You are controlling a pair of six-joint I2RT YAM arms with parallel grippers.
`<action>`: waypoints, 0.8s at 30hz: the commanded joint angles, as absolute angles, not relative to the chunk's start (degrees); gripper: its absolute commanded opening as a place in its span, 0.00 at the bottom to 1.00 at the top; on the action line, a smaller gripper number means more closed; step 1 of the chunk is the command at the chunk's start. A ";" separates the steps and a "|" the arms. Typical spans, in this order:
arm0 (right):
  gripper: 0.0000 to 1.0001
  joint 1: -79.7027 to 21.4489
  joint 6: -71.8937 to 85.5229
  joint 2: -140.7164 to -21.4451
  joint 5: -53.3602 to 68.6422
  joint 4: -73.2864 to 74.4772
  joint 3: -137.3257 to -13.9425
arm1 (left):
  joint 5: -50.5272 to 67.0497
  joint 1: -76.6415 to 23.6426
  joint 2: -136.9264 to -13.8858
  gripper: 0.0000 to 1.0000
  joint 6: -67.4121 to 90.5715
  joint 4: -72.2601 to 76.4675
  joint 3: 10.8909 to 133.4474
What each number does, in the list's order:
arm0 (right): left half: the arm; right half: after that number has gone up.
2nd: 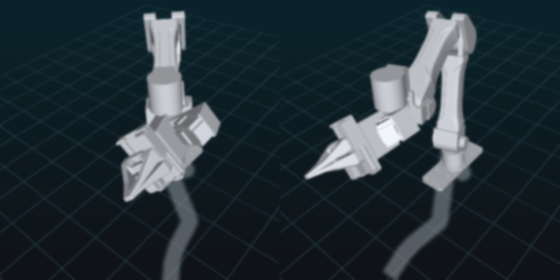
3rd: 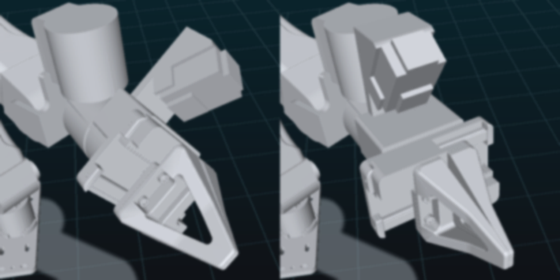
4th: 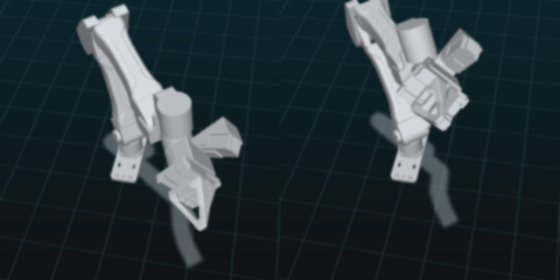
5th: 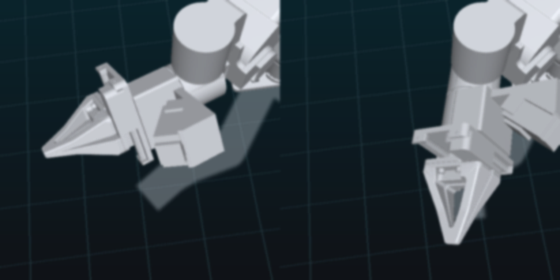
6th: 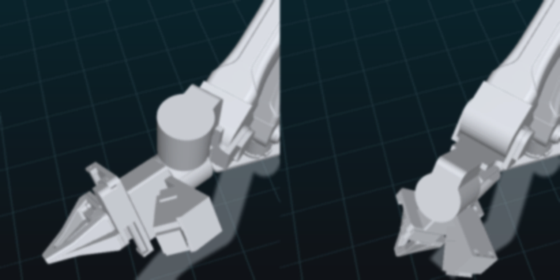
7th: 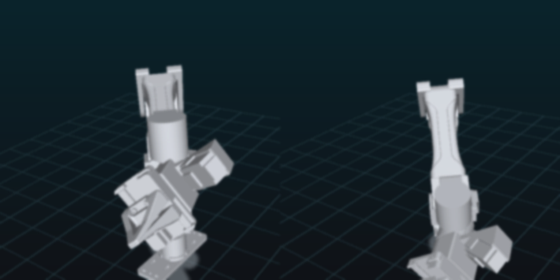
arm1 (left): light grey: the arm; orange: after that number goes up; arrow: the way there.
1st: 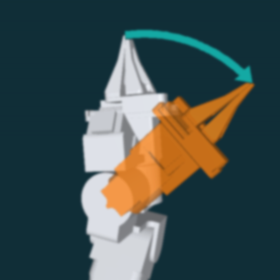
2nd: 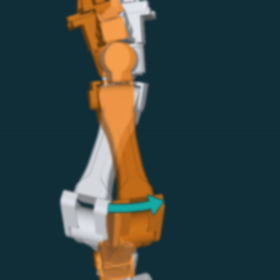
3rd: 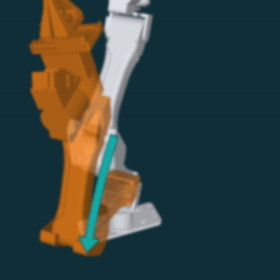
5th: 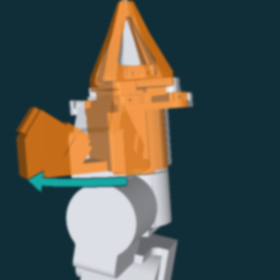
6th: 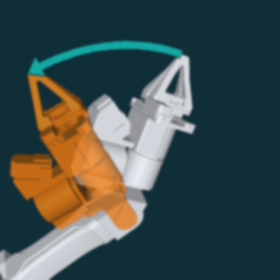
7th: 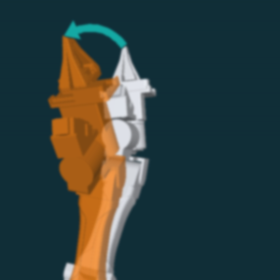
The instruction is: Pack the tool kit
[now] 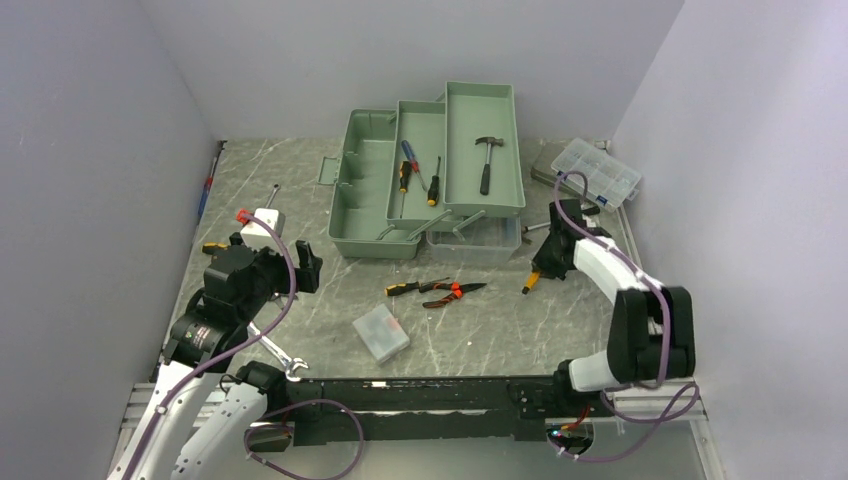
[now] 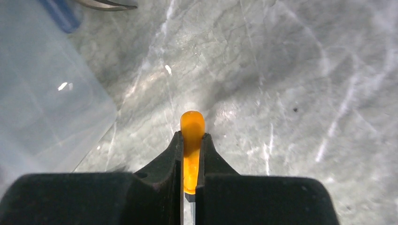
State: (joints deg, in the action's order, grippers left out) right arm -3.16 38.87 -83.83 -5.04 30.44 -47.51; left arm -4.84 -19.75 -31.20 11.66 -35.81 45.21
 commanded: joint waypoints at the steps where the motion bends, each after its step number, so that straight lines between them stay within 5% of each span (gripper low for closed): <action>1: 0.00 -2.91 34.02 -72.26 -9.96 36.07 -49.96 | -5.26 -19.78 -30.88 0.99 10.56 -34.03 45.44; 11: 0.00 -2.96 25.98 -56.29 3.02 29.36 -63.71 | -3.40 -19.76 -31.25 0.99 10.37 -34.07 45.71; 24: 0.00 -5.56 30.62 -78.50 25.72 16.83 -87.64 | -1.66 -19.67 -31.51 0.99 10.28 -33.91 45.52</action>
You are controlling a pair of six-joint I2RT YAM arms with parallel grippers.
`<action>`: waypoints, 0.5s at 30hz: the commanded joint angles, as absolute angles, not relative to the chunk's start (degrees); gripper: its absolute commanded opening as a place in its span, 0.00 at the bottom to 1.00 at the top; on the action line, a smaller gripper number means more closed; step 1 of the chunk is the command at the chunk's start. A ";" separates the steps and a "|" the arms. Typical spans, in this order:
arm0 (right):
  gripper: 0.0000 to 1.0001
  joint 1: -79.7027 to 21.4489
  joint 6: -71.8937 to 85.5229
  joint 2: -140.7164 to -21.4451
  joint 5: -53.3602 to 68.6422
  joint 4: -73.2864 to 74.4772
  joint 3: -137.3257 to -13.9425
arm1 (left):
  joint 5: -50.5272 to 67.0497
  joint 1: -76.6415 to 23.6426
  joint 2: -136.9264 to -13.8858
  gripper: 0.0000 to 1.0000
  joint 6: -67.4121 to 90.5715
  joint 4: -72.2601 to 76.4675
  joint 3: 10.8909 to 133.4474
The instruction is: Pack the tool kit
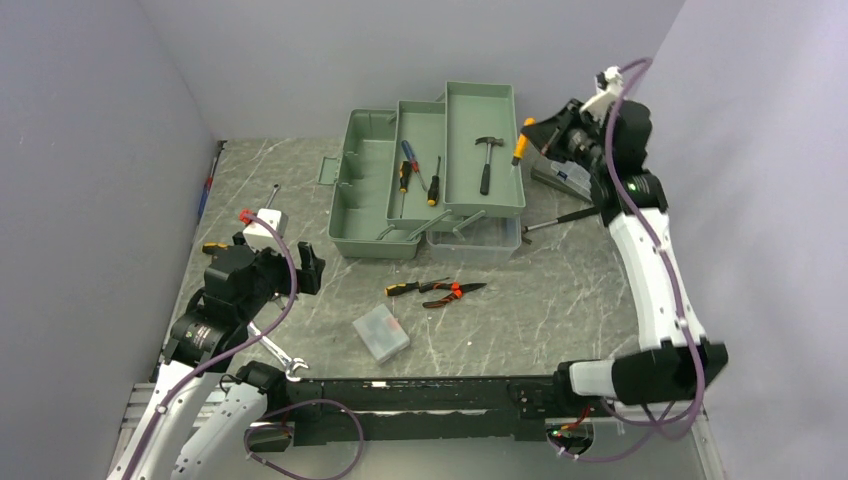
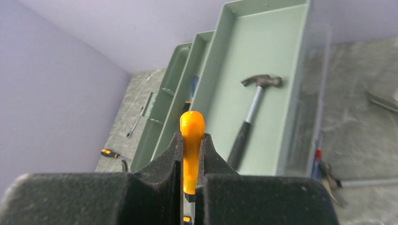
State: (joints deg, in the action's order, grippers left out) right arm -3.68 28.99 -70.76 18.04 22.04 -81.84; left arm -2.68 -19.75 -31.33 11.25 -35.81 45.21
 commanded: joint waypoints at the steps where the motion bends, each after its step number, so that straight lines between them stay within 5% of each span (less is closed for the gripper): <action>1: 0.00 -6.48 30.47 -80.77 25.25 16.79 -89.12 | -1.70 -19.72 -31.47 0.99 10.24 -33.88 45.46; 15: 0.05 -11.24 25.18 -101.20 17.96 22.06 -104.95 | -1.48 -19.70 -32.95 0.99 10.28 -34.02 45.44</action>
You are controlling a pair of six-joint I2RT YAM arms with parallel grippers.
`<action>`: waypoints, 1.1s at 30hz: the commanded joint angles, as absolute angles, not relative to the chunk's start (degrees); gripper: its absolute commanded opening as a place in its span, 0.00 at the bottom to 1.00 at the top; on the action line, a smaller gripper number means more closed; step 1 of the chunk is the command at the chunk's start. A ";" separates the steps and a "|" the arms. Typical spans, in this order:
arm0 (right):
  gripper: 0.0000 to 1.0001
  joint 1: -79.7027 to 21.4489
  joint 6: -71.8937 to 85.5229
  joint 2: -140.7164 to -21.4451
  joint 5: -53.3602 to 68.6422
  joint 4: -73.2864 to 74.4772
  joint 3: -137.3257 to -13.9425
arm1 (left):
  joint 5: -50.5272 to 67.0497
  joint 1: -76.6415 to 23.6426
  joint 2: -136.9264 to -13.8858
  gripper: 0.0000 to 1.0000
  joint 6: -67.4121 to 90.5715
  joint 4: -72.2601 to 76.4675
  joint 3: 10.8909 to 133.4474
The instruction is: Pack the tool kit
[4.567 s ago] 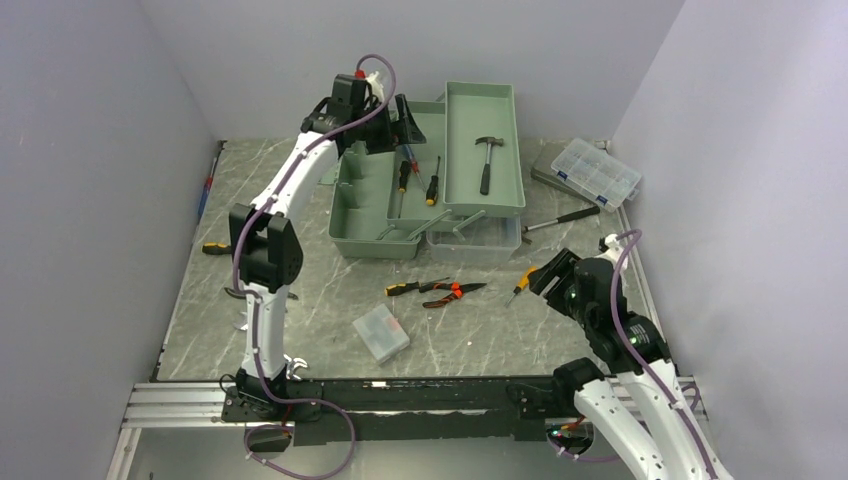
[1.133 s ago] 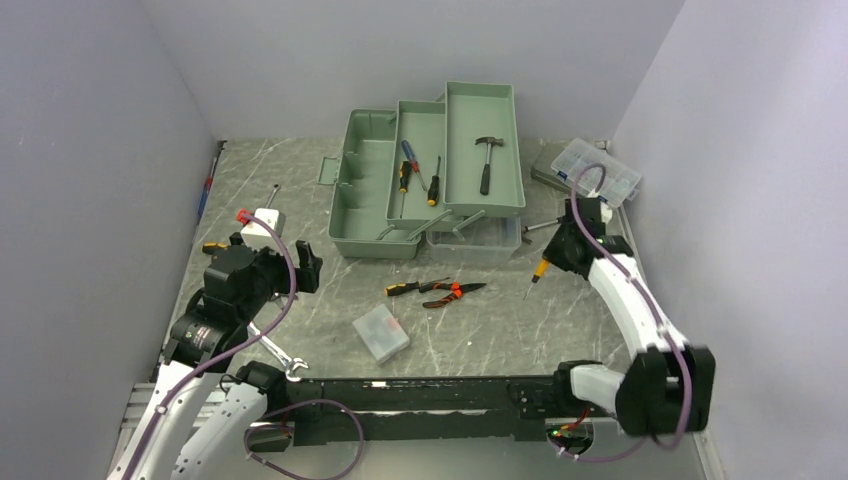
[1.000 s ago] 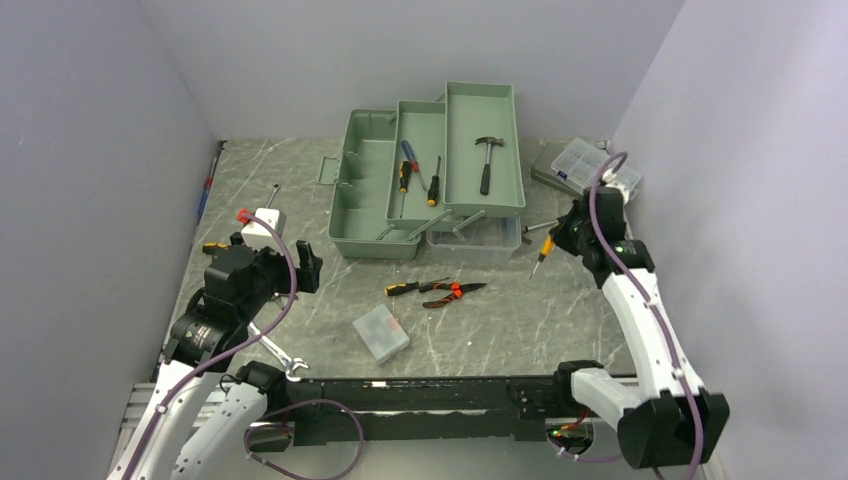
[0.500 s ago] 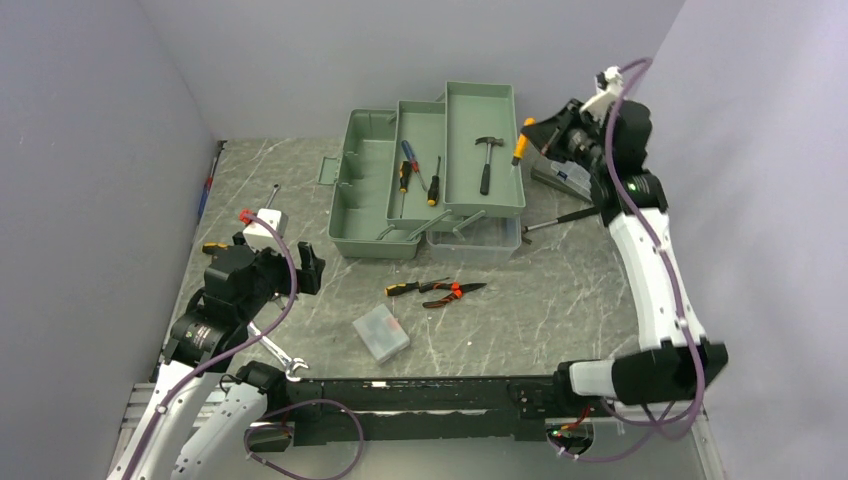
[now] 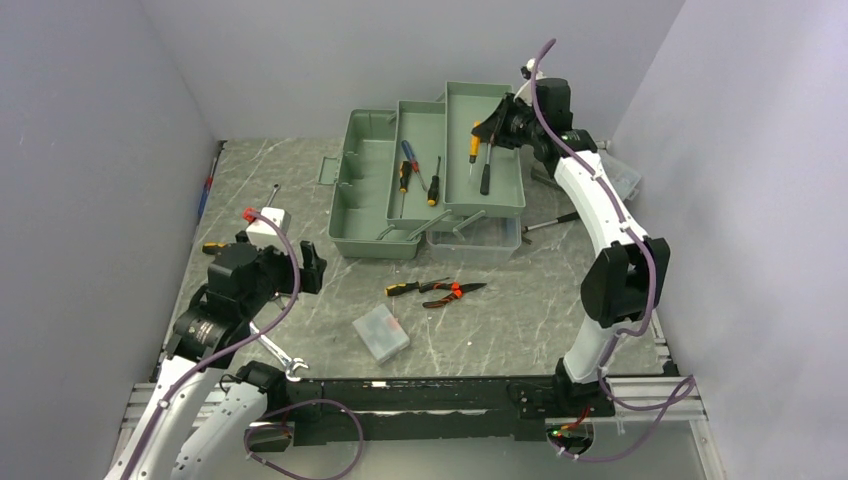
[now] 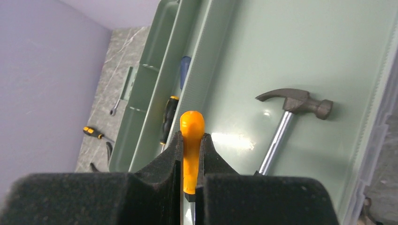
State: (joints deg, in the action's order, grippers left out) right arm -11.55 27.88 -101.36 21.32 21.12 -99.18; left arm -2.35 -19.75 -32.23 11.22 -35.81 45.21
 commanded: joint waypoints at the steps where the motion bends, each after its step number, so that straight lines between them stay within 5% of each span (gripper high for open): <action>1: 0.07 -11.17 25.03 -101.45 17.09 22.80 -105.38 | -1.54 -19.74 -33.02 0.99 10.28 -33.94 45.46; 5: 0.50 -11.21 24.21 -101.94 15.88 24.45 -107.46 | -1.52 -19.80 -33.51 0.99 10.15 -33.59 45.34; 7: 0.56 -11.19 24.00 -101.99 15.59 25.72 -108.52 | -1.45 -19.70 -34.00 0.99 10.12 -33.74 45.43; 23: 0.50 -0.49 34.60 -85.09 -5.25 27.99 -92.85 | 0.11 -19.69 -36.24 0.99 10.10 -33.66 45.70; 33: 0.54 11.12 42.75 -89.89 -4.53 31.73 -83.57 | 0.94 -19.69 -35.87 0.99 10.10 -33.75 45.63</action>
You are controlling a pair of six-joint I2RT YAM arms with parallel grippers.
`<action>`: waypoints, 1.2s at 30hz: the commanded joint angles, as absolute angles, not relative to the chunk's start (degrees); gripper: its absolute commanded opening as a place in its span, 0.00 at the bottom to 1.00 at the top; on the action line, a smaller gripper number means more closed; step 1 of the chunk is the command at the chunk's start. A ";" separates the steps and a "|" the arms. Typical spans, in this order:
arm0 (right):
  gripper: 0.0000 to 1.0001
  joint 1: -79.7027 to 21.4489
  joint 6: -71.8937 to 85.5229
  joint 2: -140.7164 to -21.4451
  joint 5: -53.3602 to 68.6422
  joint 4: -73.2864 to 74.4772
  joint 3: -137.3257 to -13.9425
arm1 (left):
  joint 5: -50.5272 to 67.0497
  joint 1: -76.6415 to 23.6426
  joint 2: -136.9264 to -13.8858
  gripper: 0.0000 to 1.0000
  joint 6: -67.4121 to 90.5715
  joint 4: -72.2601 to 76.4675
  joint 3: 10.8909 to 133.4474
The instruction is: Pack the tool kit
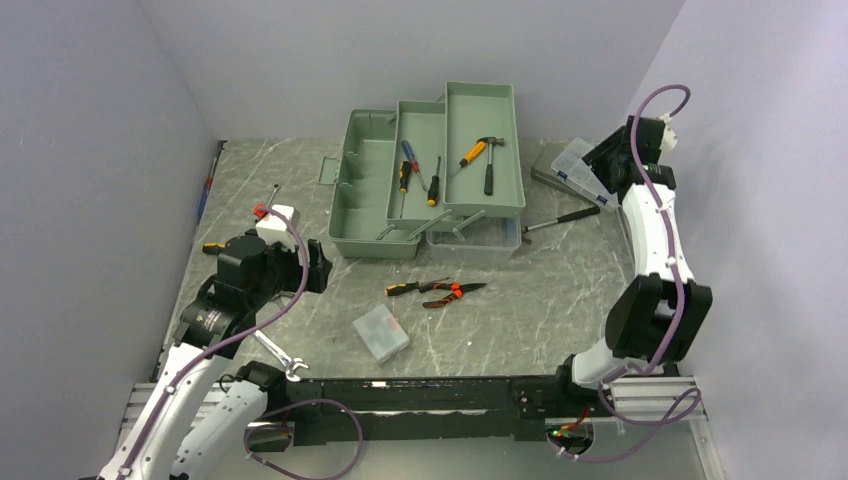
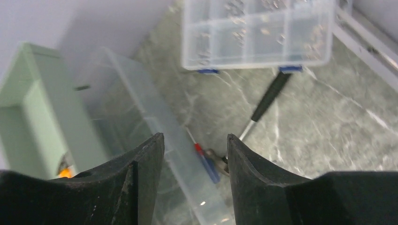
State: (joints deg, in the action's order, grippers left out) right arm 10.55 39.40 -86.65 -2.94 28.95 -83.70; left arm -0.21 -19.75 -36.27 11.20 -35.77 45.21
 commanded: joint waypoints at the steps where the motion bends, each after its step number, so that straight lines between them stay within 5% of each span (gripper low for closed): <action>1: 0.58 11.15 42.63 -90.73 -4.87 31.65 -83.46 | 1.01 -19.69 -35.77 0.99 10.03 -33.75 45.62; 17: 0.64 11.57 45.93 -102.93 -10.64 31.41 -80.50 | 0.47 -19.69 -34.72 0.99 9.74 -34.10 45.64; 36: 0.60 10.96 46.32 -120.24 -16.77 39.08 -94.11 | 0.50 -19.69 -35.68 0.99 9.49 -34.09 45.79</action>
